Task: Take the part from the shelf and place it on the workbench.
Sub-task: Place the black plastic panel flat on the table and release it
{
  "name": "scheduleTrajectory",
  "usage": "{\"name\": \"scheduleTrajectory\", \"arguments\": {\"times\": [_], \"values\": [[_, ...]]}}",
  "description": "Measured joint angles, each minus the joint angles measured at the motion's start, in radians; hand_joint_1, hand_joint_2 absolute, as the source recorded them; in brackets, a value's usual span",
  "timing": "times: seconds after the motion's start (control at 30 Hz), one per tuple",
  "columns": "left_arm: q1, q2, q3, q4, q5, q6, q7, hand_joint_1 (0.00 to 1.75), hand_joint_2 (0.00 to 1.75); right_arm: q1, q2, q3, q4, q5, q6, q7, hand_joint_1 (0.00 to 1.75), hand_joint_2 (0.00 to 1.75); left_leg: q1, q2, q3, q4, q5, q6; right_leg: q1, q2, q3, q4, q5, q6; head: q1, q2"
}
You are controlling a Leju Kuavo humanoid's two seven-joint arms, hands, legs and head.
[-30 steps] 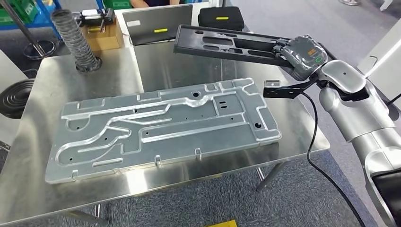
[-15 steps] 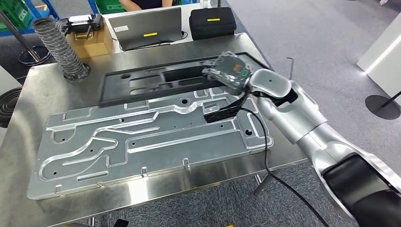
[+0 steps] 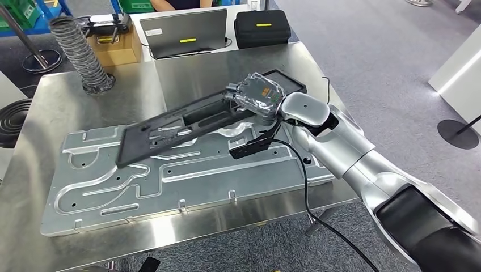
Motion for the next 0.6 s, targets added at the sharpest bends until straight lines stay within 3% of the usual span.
{"name": "scheduleTrajectory", "arguments": {"times": [0.03,0.17,0.23,0.3,0.33,0.37,0.4,0.5,0.53,0.6], "values": [[0.0,-0.001,-0.003,0.0,-0.001,0.002,0.004,0.0,0.0,0.001,-0.002,0.001,0.0,-0.006,-0.001,0.003,0.0,0.0,-0.001,0.0,-0.001,0.002,-0.002,-0.004,0.003,0.0,0.015,-0.031,0.007,-0.004,0.0,0.0],[-0.001,0.0,-0.012,0.0,0.003,-0.009,0.012,0.0,0.0,0.008,-0.02,0.004,0.0,-0.04,0.011,0.008,0.0,0.0,-0.001,0.0,-0.005,0.014,-0.014,-0.024,0.0,-0.001,0.022,-0.05,0.011,-0.023,0.0,0.0],[-0.001,0.0,-0.013,0.0,0.005,-0.011,0.014,0.0,0.0,0.008,-0.026,0.004,0.0,-0.055,0.021,0.008,0.0,0.0,0.002,0.001,-0.039,0.096,-0.065,-0.034,-0.005,-0.002,0.027,-0.056,0.014,-0.03,0.0,0.0],[-0.002,0.0,-0.014,0.0,0.006,-0.014,0.015,0.0,0.0,0.012,-0.033,0.004,0.0,-0.061,0.029,0.008,0.0,0.0,0.006,0.001,-0.099,0.232,-0.127,-0.042,-0.005,-0.002,0.027,-0.055,0.014,-0.033,0.0,0.0],[-0.002,0.0,-0.014,0.0,0.006,-0.015,0.015,0.0,0.0,0.015,-0.037,0.004,0.0,-0.062,0.032,0.008,0.0,0.0,0.008,0.001,-0.121,0.279,-0.14,-0.046,-0.005,-0.002,0.026,-0.055,0.014,-0.033,0.0,0.0],[-0.002,0.0,-0.014,0.0,0.006,-0.015,0.015,0.0,0.0,0.017,-0.041,0.004,0.001,-0.064,0.034,0.007,0.0,0.0,0.011,0.001,-0.125,0.288,-0.133,-0.048,-0.006,-0.002,0.026,-0.054,0.014,-0.032,0.0,0.0],[-0.003,0.001,-0.014,0.0,0.006,-0.015,0.015,0.0,0.0,0.018,-0.044,0.004,0.001,-0.065,0.035,0.007,0.0,0.0,0.013,0.002,-0.109,0.256,-0.109,-0.05,-0.007,-0.001,0.027,-0.052,0.013,-0.03,0.0,0.0],[-0.006,0.001,-0.015,0.0,0.007,-0.016,0.014,0.0,0.0,0.016,-0.05,0.004,0.001,-0.067,0.036,0.007,0.0,0.0,0.019,0.001,-0.012,0.064,-0.028,-0.047,-0.007,0.002,0.024,-0.042,0.007,-0.016,0.0,0.0],[-0.007,0.001,-0.015,0.0,0.007,-0.016,0.012,0.0,0.0,0.015,-0.052,0.004,0.001,-0.067,0.037,0.007,0.0,0.0,0.018,0.001,0.004,0.03,-0.021,-0.042,-0.005,0.003,0.022,-0.039,0.007,-0.01,0.0,0.0],[-0.009,0.001,-0.016,0.0,0.006,-0.017,0.01,0.0,0.0,0.014,-0.058,0.004,0.003,-0.07,0.04,0.007,0.0,0.0,0.014,-0.001,0.007,0.017,-0.022,-0.027,-0.004,0.003,0.019,-0.039,0.009,0.003,0.0,0.0]]}}
